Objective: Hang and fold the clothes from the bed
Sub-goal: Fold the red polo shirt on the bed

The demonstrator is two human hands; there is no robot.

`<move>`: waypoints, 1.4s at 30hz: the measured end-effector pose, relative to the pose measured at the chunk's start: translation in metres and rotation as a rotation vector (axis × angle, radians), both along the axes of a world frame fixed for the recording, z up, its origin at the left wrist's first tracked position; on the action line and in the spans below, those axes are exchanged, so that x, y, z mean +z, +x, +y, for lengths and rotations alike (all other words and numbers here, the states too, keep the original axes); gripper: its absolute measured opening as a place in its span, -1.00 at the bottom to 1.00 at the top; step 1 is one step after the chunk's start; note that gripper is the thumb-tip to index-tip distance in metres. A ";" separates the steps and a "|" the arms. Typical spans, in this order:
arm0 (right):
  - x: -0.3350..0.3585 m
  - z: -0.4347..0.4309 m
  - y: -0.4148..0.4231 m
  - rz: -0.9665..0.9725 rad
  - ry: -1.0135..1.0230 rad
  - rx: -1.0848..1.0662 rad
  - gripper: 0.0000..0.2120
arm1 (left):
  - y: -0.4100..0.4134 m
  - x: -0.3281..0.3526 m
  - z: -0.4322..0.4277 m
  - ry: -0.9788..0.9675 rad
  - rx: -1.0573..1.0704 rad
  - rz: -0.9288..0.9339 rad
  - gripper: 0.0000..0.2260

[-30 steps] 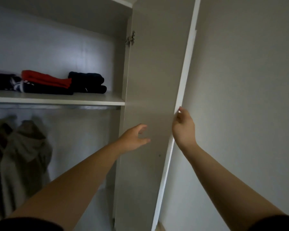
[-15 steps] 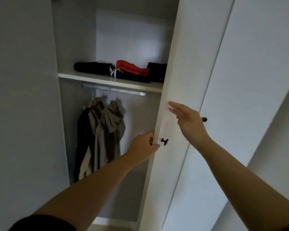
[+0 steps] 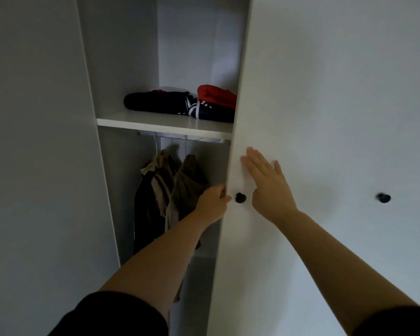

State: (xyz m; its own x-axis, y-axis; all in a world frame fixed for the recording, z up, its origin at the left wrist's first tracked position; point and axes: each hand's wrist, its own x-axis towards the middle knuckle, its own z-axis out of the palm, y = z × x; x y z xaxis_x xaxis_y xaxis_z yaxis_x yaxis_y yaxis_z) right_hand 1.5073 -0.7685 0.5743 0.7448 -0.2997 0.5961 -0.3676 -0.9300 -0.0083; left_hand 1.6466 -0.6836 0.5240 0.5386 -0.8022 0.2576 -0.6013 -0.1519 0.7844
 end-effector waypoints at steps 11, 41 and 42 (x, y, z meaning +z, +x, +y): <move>-0.002 -0.038 0.038 0.115 -0.091 -0.064 -0.19 | 0.029 -0.008 -0.041 -0.096 0.042 0.157 -0.80; 0.014 0.303 0.190 -0.090 0.821 0.660 -0.52 | 0.063 0.048 0.385 -0.270 0.558 -0.680 -0.81; 0.015 0.318 0.196 -0.087 0.891 0.686 -0.49 | 0.060 0.047 0.401 -0.366 0.619 -0.733 -0.80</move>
State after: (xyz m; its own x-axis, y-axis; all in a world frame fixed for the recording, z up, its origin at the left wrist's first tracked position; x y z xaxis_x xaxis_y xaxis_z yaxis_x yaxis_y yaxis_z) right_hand 1.7032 -0.4500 0.5893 0.8822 -0.1877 0.4318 0.2528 -0.5849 -0.7707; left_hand 1.7062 -0.2825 0.5714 0.4431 -0.2434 0.8628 -0.8487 -0.4238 0.3163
